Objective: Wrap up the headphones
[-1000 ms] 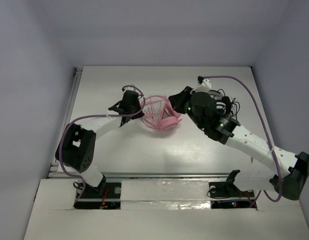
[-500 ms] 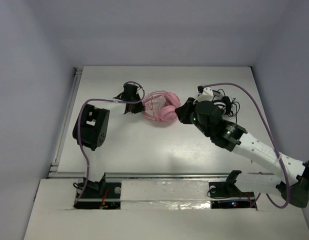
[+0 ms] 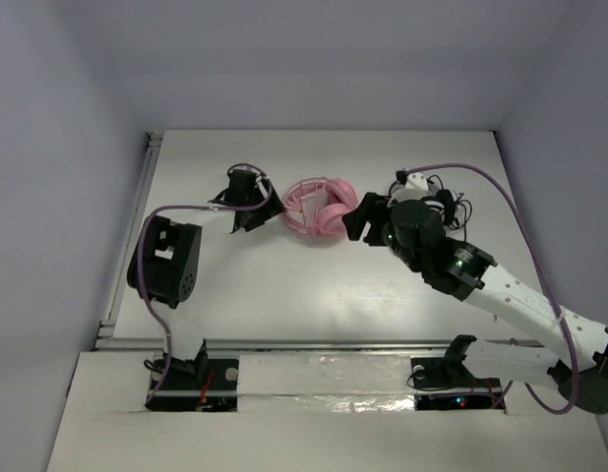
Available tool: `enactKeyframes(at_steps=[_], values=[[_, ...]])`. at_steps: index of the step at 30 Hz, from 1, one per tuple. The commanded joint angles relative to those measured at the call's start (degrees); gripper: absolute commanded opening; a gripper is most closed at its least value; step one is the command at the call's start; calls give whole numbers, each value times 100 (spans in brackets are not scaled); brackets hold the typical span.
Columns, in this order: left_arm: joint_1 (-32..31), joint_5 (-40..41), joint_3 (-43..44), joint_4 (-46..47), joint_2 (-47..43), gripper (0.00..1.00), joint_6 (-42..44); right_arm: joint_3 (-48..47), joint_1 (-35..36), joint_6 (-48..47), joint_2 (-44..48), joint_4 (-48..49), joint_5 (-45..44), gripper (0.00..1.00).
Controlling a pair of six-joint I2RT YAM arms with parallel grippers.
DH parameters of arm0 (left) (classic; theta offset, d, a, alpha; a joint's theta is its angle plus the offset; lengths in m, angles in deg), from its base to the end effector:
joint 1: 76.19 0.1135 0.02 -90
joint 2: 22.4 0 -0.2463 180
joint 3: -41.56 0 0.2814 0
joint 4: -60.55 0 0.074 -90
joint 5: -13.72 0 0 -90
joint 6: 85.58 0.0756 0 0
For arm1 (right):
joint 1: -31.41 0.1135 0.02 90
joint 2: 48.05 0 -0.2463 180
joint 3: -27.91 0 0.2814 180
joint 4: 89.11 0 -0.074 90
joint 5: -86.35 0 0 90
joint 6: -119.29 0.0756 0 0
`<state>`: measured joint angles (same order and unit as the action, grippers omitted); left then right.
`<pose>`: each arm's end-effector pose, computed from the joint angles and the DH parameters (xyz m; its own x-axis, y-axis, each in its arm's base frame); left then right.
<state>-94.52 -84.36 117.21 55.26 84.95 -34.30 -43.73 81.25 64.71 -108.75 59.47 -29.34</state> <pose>0.4255 -0.1522 0.1112 -0.7070 -0.4182 -0.5703 -0.0312 0.8241 -0.5656 0.2243 0.2149 0.3320 -0.4312 0.2988 -0.8513 -0.2170 0.8815 0.4193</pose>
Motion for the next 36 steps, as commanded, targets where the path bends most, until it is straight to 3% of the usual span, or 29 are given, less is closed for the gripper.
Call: enactKeyframes(at_steps=[1,4,9,14,15,16,18,19,22,24,27,28,29,30,31,36], values=[[276,490,-540,-88,-854,75,-127,-325,-19,-105,287,-75,-199,72],[408,755,-673,-201,-1583,81,-92,-395,-19,-123,367,-119,-173,76],[681,729,-489,-570,-1744,85,22,-500,-19,-158,463,-128,-94,76],[1252,43,-629,-316,-2014,84,-259,-518,-19,-272,542,22,99,73],[1253,156,-664,-255,-2173,83,-241,-509,-19,-281,560,22,108,70],[1253,192,-682,-202,-2340,78,-215,-492,-19,-316,577,74,100,59],[1253,158,-751,-140,-2946,67,-128,-395,-19,-343,718,144,91,33],[1253,131,-778,-88,-3165,57,-84,-360,-19,-343,805,249,47,16],[1253,70,-884,-218,-4150,28,293,-255,-19,-316,1288,329,-198,4],[1253,26,-936,-350,-4862,28,522,-176,-19,-343,1804,338,-348,5],[1253,-184,-972,-684,-5557,53,997,-114,-19,-501,2525,312,-664,30],[1253,-238,-980,-911,-5697,63,1128,-88,-19,-579,2694,286,-822,53],[1253,-273,-1007,-1009,-5960,68,1339,-61,-19,-606,2852,259,-919,61],[1253,-265,-1085,-1167,-6197,76,1463,-9,-19,-606,3132,163,-1181,84],[1253,-239,-1121,-1238,-6200,79,1464,26,-19,-589,3266,101,-1332,99],[1253,-562,-1454,-1152,-6727,84,1491,237,-19,-440,3732,-198,-1992,100]])
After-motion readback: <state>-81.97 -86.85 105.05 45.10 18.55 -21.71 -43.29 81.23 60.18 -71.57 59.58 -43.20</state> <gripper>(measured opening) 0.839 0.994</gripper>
